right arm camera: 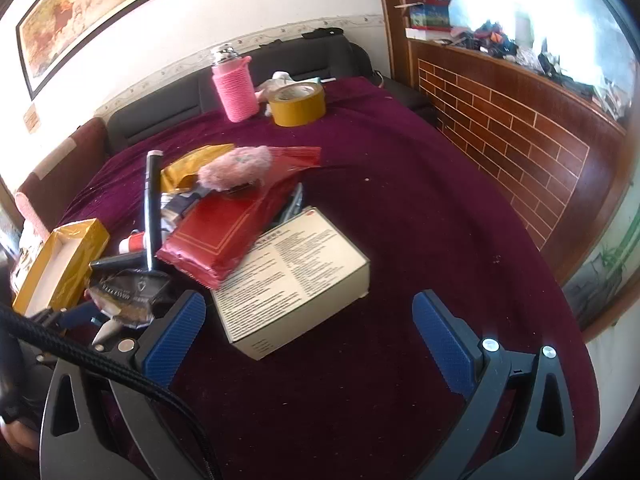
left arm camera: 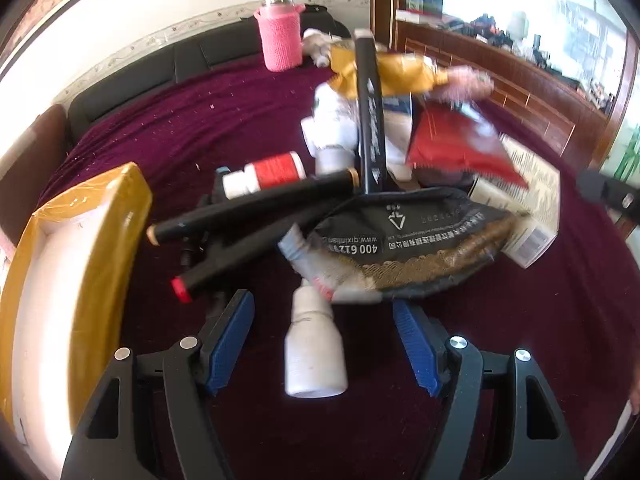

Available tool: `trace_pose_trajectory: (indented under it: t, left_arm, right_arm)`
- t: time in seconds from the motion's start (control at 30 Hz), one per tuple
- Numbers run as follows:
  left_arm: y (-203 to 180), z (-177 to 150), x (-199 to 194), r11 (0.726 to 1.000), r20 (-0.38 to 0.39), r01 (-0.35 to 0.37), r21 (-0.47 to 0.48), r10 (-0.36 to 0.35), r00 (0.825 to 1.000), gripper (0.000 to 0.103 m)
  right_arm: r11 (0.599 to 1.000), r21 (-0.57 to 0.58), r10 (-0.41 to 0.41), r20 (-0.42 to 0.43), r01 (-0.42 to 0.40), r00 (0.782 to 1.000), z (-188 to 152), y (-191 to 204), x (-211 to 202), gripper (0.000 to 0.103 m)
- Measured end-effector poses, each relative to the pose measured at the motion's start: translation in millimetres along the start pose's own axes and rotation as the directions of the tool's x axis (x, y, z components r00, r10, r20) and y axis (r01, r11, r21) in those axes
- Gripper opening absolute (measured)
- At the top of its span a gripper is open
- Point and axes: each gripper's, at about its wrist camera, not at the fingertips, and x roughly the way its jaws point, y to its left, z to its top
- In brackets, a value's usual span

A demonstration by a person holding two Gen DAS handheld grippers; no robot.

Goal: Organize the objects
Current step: 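Grasp the white dropper bottle with the left gripper while the right grasps a black marker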

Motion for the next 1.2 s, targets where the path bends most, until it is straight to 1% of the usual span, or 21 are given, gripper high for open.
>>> trace_pose_trajectory:
  t: [0.03,0.13,0.17,0.2,0.23,0.27,0.3,0.37,0.43,0.53,0.6,0.67,0.73,0.8,0.83,0.9,0.97,1.0,1.03,1.1,1.2]
  left_arm:
    - [-3,-2,3,1.000,-0.011,-0.008,0.001,0.008,1.000,0.066]
    - [-4,-2,0,1.000,-0.004,-0.026,-0.012,0.026,1.000,0.066]
    - [-1,-1,-1,0.999,-0.006,-0.039,-0.028,0.038,0.999,0.063]
    - [2,-2,-3,0.998,-0.004,-0.031,-0.056,0.031,1.000,0.054]
    - [7,-2,-4,0.996,-0.008,0.006,-0.084,-0.007,1.000,0.029]
    - [12,-3,-7,0.993,-0.003,0.020,-0.112,-0.020,1.000,0.022]
    - [19,-5,-9,0.988,-0.005,0.047,-0.150,-0.048,0.999,0.022]
    - [34,-10,-15,0.964,0.003,0.128,-0.231,-0.131,0.991,0.022]
    - [46,-16,-25,0.952,0.021,0.144,-0.270,-0.143,0.989,0.022]
    - [59,-23,-48,0.934,0.065,0.184,-0.307,-0.172,0.983,0.022]
    - [67,-26,-65,0.929,0.102,0.200,-0.311,-0.176,0.979,0.022]
    - [75,-28,-80,0.929,0.132,0.204,-0.309,-0.171,0.976,0.022]
    - [80,-29,-92,0.930,0.156,0.204,-0.306,-0.163,0.974,0.022]
    - [86,-31,-99,0.931,0.172,0.197,-0.306,-0.149,0.974,0.022]
    - [90,-32,-101,0.930,0.179,0.198,-0.309,-0.147,0.973,0.022]
    - [98,-33,-104,0.928,0.190,0.197,-0.316,-0.142,0.972,0.022]
    - [105,-37,-107,0.926,0.195,0.195,-0.323,-0.137,0.971,0.022]
    - [110,-38,-108,0.924,0.200,0.195,-0.330,-0.134,0.971,0.022]
    - [112,-41,-109,0.924,0.202,0.191,-0.331,-0.129,0.971,0.022]
    - [120,-43,-111,0.919,0.208,0.183,-0.349,-0.115,0.971,0.022]
    - [128,-47,-111,0.909,0.212,0.185,-0.373,-0.110,0.971,0.022]
  right_arm:
    - [1.000,-0.003,0.001,0.001,-0.001,1.000,2,-1,-1,0.103]
    - [0.999,-0.034,0.019,0.017,-0.018,1.000,8,8,-6,0.103]
    - [0.998,-0.049,0.030,0.019,-0.029,0.999,11,12,-7,0.103]
    - [0.997,-0.065,0.046,0.016,-0.045,0.999,14,18,-7,0.103]
    - [0.994,-0.083,0.067,0.011,-0.065,0.998,18,25,-7,0.103]
    - [0.991,-0.099,0.090,0.003,-0.090,0.996,22,34,-5,0.103]
    - [0.987,-0.111,0.113,-0.009,-0.113,0.994,25,41,-2,0.103]
    - [0.978,-0.124,0.163,-0.051,-0.168,0.985,32,60,7,0.103]
    - [0.970,-0.135,0.194,-0.070,-0.202,0.979,35,75,15,0.103]
    - [0.968,-0.159,0.186,-0.067,-0.194,0.980,39,99,28,0.103]
    - [0.967,-0.154,0.194,-0.081,-0.205,0.978,45,110,39,0.092]
    - [0.969,-0.145,0.185,-0.104,-0.199,0.977,50,121,53,0.090]
    - [0.977,-0.153,0.130,-0.109,-0.146,0.985,51,130,64,0.086]
    - [0.981,-0.149,0.101,-0.133,-0.121,0.986,50,136,78,0.065]
    - [0.983,-0.142,0.093,-0.149,-0.115,0.984,49,137,84,0.060]
    - [0.986,-0.145,0.064,-0.160,-0.087,0.985,45,140,94,0.041]
    - [0.987,-0.121,0.081,-0.186,-0.105,0.979,44,137,99,0.025]
    - [0.988,-0.104,0.095,-0.194,-0.117,0.976,43,135,100,0.021]
    - [0.988,-0.091,0.106,-0.195,-0.126,0.975,42,133,99,0.020]
    - [0.988,-0.085,0.109,-0.187,-0.127,0.976,39,129,94,0.013]
    - [0.985,-0.066,0.143,-0.190,-0.158,0.971,41,129,89,0.012]
